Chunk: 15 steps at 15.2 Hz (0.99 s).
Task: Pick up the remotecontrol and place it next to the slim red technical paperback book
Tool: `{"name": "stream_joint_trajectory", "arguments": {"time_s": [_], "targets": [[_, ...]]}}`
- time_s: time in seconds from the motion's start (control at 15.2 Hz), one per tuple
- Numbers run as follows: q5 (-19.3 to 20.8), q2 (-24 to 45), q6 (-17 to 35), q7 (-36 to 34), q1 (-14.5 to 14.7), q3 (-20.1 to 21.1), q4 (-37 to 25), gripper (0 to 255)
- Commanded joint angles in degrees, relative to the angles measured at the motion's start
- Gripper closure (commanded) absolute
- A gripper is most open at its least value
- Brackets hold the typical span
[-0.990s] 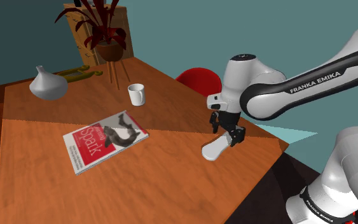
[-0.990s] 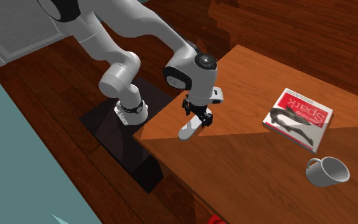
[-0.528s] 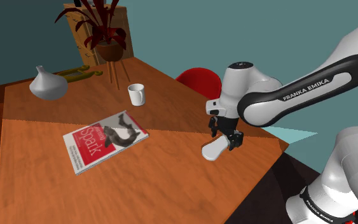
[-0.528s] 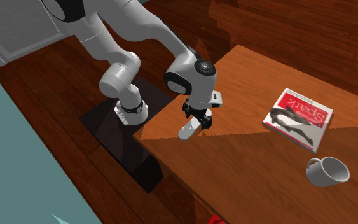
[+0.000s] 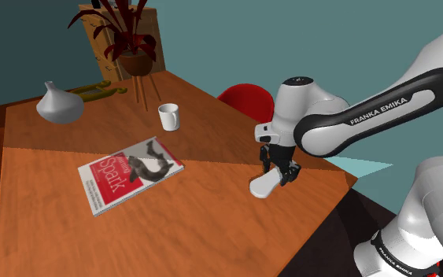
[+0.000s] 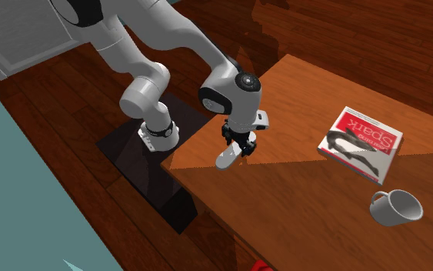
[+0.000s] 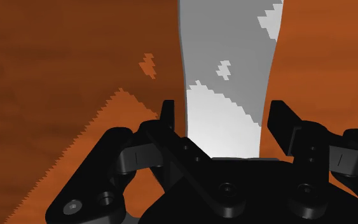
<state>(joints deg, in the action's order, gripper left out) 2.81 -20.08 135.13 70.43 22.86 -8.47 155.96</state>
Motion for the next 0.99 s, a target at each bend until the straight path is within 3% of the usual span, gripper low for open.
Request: {"name": "stream_joint_trajectory", "arguments": {"time_s": [0.0,0.33,0.92], "targets": [[0.00,0.00,0.01,0.00,0.00,0.00,-0.01,255],[0.00,0.00,0.02,0.00,0.00,0.00,0.00,255],[0.24,-5.22,-8.66,-0.42,-0.20,0.55,-3.47,255]]}}
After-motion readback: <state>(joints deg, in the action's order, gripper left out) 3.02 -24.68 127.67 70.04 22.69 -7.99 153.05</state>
